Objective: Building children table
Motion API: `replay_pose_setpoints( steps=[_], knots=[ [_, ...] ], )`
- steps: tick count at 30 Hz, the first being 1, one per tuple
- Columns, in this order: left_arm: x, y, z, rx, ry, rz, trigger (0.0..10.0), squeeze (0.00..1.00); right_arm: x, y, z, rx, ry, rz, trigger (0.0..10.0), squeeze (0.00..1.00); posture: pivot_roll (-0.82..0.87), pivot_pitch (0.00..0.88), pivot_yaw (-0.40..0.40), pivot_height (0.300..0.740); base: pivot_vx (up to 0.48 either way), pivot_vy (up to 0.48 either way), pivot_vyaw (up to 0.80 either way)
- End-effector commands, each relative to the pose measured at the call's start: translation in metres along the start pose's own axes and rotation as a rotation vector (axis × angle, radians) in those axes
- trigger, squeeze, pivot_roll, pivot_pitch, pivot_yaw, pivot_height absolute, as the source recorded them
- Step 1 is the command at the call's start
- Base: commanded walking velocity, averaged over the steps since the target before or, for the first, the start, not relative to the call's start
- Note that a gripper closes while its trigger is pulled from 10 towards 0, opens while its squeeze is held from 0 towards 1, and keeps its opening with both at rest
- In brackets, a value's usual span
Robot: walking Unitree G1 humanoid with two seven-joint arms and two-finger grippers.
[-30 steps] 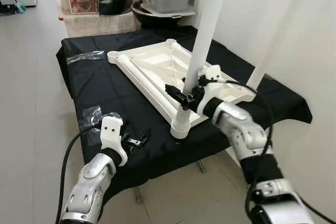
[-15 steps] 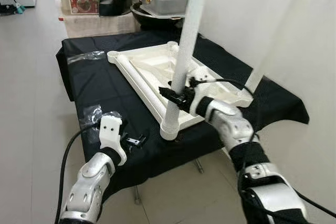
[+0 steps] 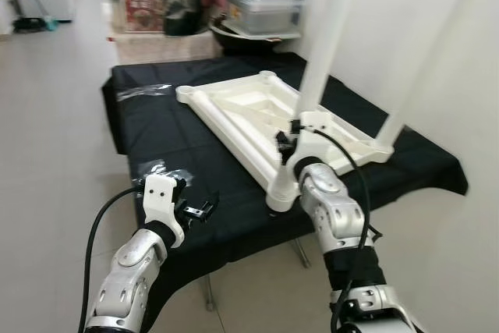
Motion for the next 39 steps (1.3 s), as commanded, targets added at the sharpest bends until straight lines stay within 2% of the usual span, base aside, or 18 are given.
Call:
replay_pose_setpoints(
  steps=[1,2,3,6,13,14,15,16,24,26,27,28,30,32,33,34,35,39],
  knots=[
    [0.001,0.001,-0.002,-0.007,-0.014,-0.006,10.0,0.0,-0.005,0.003,0.01,0.053,-0.013,0.128,10.0,1.0,-0.01,0.0,-0.096,0.74,0.0,0.0,0.0],
    [0.001,0.001,-0.002,-0.007,-0.014,-0.006,10.0,0.0,-0.005,0.003,0.01,0.053,-0.013,0.128,10.0,1.0,-0.01,0.0,-0.096,0.74,0.0,0.0,0.0],
    [0.001,0.001,-0.002,-0.006,-0.015,-0.005,10.0,0.0,-0.005,0.003,0.017,0.088,-0.019,0.199,10.0,0.0,-0.01,0.0,-0.095,0.74,0.0,0.0,0.0],
    [0.001,0.002,-0.002,-0.003,-0.018,-0.005,10.0,0.0,-0.008,-0.006,0.036,0.184,-0.034,0.445,10.0,0.0,-0.01,0.0,-0.1,0.74,0.0,0.0,0.0],
    [0.001,0.002,-0.002,-0.003,-0.024,-0.008,10.0,0.0,-0.004,-0.015,0.039,0.221,-0.128,0.622,10.0,0.0,-0.01,0.0,-0.103,0.74,0.0,0.0,0.0],
    [0.002,0.002,-0.002,-0.002,-0.026,-0.01,10.0,0.0,-0.002,-0.011,0.034,0.191,-0.176,0.645,4.2,0.0,-0.01,0.0,-0.107,0.74,0.0,0.0,0.0],
    [0.002,0.002,-0.002,-0.002,-0.026,-0.01,10.0,0.0,-0.002,-0.011,0.034,0.191,-0.176,0.645,4.2,0.0,-0.01,0.0,-0.107,0.74,0.0,0.0,0.0],
    [0.001,0.002,-0.002,-0.002,-0.027,-0.01,10.0,0.0,-0.003,-0.007,0.028,0.155,-0.189,0.669,0.0,0.0,0.0,0.0,-0.112,0.74,0.0,0.0,0.0],
    [0.002,0.002,-0.002,0.0,-0.03,-0.008,10.0,0.0,0.0,0.021,0.006,-0.009,-0.098,0.48,0.0,0.0,0.01,0.0,-0.113,0.74,0.0,0.0,0.0],
    [0.002,0.002,-0.002,-0.001,-0.031,-0.009,10.0,0.0,0.023,0.03,-0.007,-0.101,-0.053,0.218,0.0,0.0,0.0,0.0,-0.11,0.74,0.0,0.0,0.0],
    [0.002,0.001,-0.002,-0.001,-0.033,-0.01,10.0,0.0,0.051,0.028,-0.024,-0.197,0.017,-0.07,0.0,0.0,0.01,0.0,-0.114,0.74,0.0,0.0,0.0],
    [0.002,0.001,-0.002,-0.001,-0.033,-0.01,10.0,0.0,0.051,0.028,-0.024,-0.197,0.017,-0.07,0.0,0.0,0.01,0.0,-0.114,0.74,0.0,0.0,0.0],
    [0.001,0.0,-0.002,-0.002,-0.036,-0.01,10.0,0.0,0.065,0.005,-0.038,-0.236,0.049,-0.388,0.0,0.0,0.01,0.0,-0.112,0.74,0.0,0.0,0.0],
    [0.001,0.0,-0.002,-0.002,-0.036,-0.009,10.0,0.0,0.059,0.003,-0.034,-0.208,0.037,-0.384,0.0,0.0,0.01,0.0,-0.105,0.74,0.0,0.0,0.0],
    [0.001,0.0,-0.002,-0.004,-0.036,-0.008,10.0,0.0,0.038,0.001,-0.028,-0.174,0.04,-0.296,5.0,0.0,0.01,0.0,-0.1,0.74,0.0,0.0,0.0],
    [0.001,0.0,-0.002,-0.004,-0.036,-0.008,10.0,0.0,0.038,0.001,-0.028,-0.174,0.04,-0.296,5.0,0.0,0.01,0.0,-0.1,0.74,0.0,0.0,0.0],
    [0.0,0.0,-0.002,-0.006,-0.034,-0.008,10.0,0.0,0.009,-0.002,-0.015,-0.11,0.029,-0.15,10.0,0.0,0.0,0.0,-0.095,0.74,0.0,0.0,0.0],
    [0.0,0.001,-0.002,-0.009,-0.033,-0.012,10.0,0.0,-0.013,-0.003,0.001,-0.018,0.011,0.023,10.0,0.0,0.0,0.0,-0.094,0.74,0.0,0.0,0.0]
  ],
)
Point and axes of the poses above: a point about 5 cm out from each wrist's last joint towards the gripper, its own y axis pointing out of the wrist towards the gripper, its own z axis along the axis of the wrist's last joint, x = y × z, the point moved 3 cm from there along y, pointing out of the wrist towards the gripper, and after that the axes turned 12 degrees about -y, right-handed, at the moved point
